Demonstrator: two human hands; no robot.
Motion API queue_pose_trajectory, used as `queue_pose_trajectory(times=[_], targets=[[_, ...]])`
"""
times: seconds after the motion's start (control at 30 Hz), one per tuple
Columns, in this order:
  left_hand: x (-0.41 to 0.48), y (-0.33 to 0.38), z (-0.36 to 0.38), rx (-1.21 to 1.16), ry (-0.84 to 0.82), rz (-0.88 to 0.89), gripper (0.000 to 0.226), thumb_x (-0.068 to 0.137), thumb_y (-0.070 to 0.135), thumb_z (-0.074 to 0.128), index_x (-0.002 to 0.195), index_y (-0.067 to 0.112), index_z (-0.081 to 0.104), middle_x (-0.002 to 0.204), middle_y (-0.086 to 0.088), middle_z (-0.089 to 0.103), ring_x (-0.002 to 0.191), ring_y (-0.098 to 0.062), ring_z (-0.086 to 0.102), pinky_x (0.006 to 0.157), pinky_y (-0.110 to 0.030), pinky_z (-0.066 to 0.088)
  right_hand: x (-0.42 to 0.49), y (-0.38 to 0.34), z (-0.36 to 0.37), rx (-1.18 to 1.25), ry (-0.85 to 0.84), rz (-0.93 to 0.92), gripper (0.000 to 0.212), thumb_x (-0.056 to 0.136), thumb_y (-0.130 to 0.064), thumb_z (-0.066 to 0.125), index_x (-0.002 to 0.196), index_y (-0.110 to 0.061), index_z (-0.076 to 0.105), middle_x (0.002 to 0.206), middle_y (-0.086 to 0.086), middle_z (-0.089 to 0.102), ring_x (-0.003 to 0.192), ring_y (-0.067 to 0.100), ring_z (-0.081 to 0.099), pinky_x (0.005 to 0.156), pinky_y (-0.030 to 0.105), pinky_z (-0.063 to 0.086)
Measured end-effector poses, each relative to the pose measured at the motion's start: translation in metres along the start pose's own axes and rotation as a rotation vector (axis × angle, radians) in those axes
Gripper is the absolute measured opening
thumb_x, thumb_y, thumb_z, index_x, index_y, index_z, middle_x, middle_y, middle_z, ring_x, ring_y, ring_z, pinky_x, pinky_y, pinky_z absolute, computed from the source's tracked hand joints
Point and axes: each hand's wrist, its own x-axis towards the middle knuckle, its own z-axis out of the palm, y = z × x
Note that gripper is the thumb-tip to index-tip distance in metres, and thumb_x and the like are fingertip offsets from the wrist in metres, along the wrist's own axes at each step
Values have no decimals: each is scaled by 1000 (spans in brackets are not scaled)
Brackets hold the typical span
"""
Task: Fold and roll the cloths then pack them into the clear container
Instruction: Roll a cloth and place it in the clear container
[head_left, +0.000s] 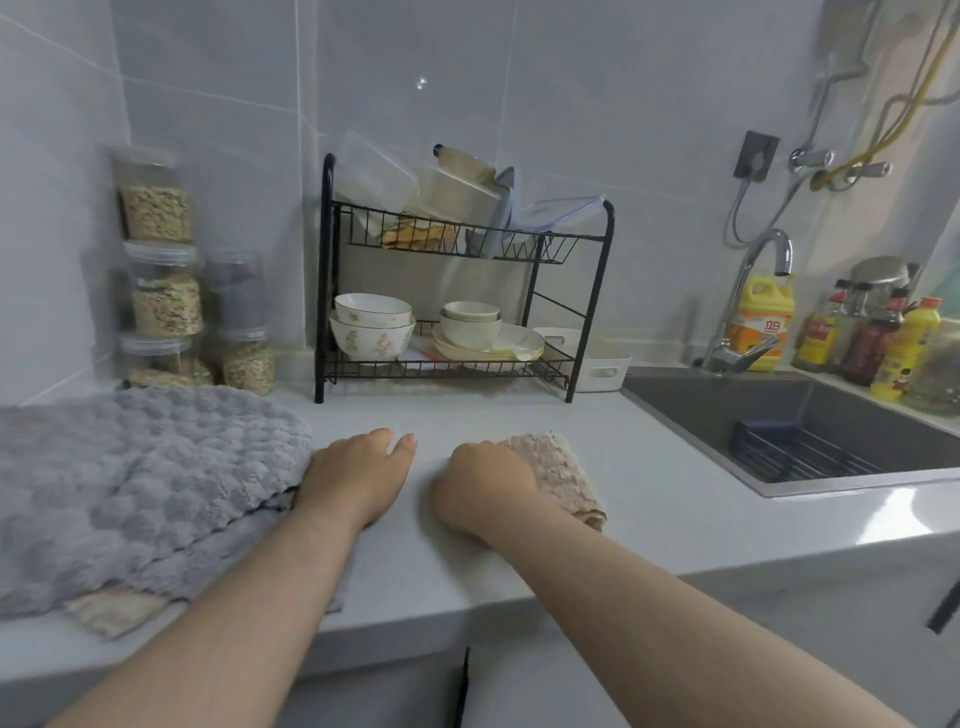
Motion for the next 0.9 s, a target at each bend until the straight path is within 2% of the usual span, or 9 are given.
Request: queue_pose_trajectory(times=[0.07,0.17,0.33,0.43,0.53,0.63,0.7,0.73,0.9], targets=[[1,-1,0,-12,-4,-4,50,96,53,23,106,20,59,119,-9,63,108,-32,54,91,-39,42,-5,-2,7,-88,0,-49,42,97,-26,39,132,-4,49,131,21,48,116,34,53,88,37,46],[-1,-2,0,-28,5,-1,49,96,53,25,106,22,61,116,-7,65,106,-30,55,91,-38,43,-13,4,9,-106,13,-142,44,96,-27,39,132,-2,44,131,22,45,113,40,52,89,41,44],[-1,-2,-1,-38,19,6,48,96,53,24,83,18,54,93,-5,64,90,-29,55,83,-39,46,-57,24,-23,191,-9,-279,40,99,-39,42,134,-21,49,127,6,60,115,29,54,91,35,43],[-1,0,-2,-11,18,-8,48,96,54,23,77,18,49,86,-3,61,86,-27,55,77,-37,44,-70,43,-38,318,197,-256,27,96,-32,46,115,-27,65,108,-3,70,102,20,61,85,31,48],[-3,0,0,3,20,0,49,96,54,23,74,18,48,83,-2,61,84,-26,56,76,-37,44,-48,74,-35,312,403,-5,26,92,-29,47,108,-23,67,107,-2,69,101,21,60,84,31,49],[-7,5,-4,3,-22,40,43,98,50,25,98,20,57,116,-3,63,107,-26,55,88,-38,42,-21,106,-22,416,287,207,42,94,-36,46,131,-19,57,133,2,58,122,22,51,98,31,40],[-11,6,-4,-37,-44,124,46,101,46,27,136,25,47,148,4,43,136,-17,38,108,-36,31,-14,115,-11,539,195,123,46,95,-37,49,138,-21,52,143,-1,51,130,19,46,103,28,34],[-12,6,-3,-73,-39,189,48,101,44,28,145,27,38,155,8,32,143,-11,27,114,-32,23,-14,117,-7,533,166,55,46,95,-37,51,139,-23,52,144,-3,49,131,18,45,104,26,32],[-13,44,-4,-142,14,493,52,100,40,40,150,32,27,158,16,18,139,8,7,111,-16,5,-7,121,3,357,125,-14,47,93,-39,51,139,-30,50,145,-5,48,133,22,42,109,33,32]])
